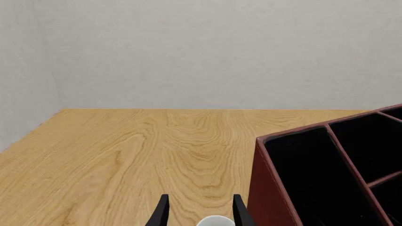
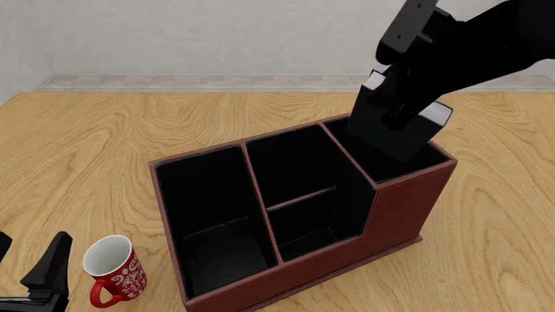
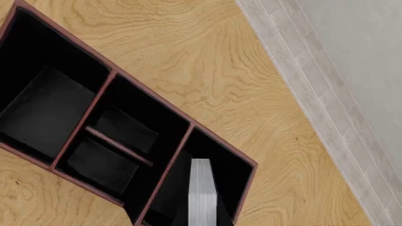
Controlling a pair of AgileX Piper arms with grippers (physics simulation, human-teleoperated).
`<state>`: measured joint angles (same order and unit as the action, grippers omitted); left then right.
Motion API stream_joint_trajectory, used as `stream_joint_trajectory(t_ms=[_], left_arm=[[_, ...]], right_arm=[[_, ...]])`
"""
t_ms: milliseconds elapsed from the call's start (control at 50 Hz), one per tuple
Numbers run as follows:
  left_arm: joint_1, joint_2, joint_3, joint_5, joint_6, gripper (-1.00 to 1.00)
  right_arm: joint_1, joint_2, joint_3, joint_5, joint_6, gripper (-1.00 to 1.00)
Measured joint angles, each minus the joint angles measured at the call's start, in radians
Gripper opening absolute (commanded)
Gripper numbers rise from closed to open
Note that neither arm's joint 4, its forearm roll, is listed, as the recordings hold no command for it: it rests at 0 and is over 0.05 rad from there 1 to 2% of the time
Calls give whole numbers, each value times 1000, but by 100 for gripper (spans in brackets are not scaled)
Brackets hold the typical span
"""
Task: Pick up the book and place it in the right compartment of the caddy.
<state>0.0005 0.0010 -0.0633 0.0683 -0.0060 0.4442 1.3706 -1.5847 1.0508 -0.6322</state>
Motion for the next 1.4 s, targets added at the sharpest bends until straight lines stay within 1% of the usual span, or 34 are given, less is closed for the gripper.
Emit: stream_joint_trajectory(t_ms=[460,1000,1020,1400], left_arm=[[0,0,4,-4,0,100],[0,0,4,-4,0,100],[0,0,4,-4,0,100],[0,0,4,-4,0,100]], right_arm=[[-25,11,64,-53,3,-100],[-41,28,102,-105,13,-100],[-42,28,103,-107,13,100],[-56,26,117,-138,31,100]])
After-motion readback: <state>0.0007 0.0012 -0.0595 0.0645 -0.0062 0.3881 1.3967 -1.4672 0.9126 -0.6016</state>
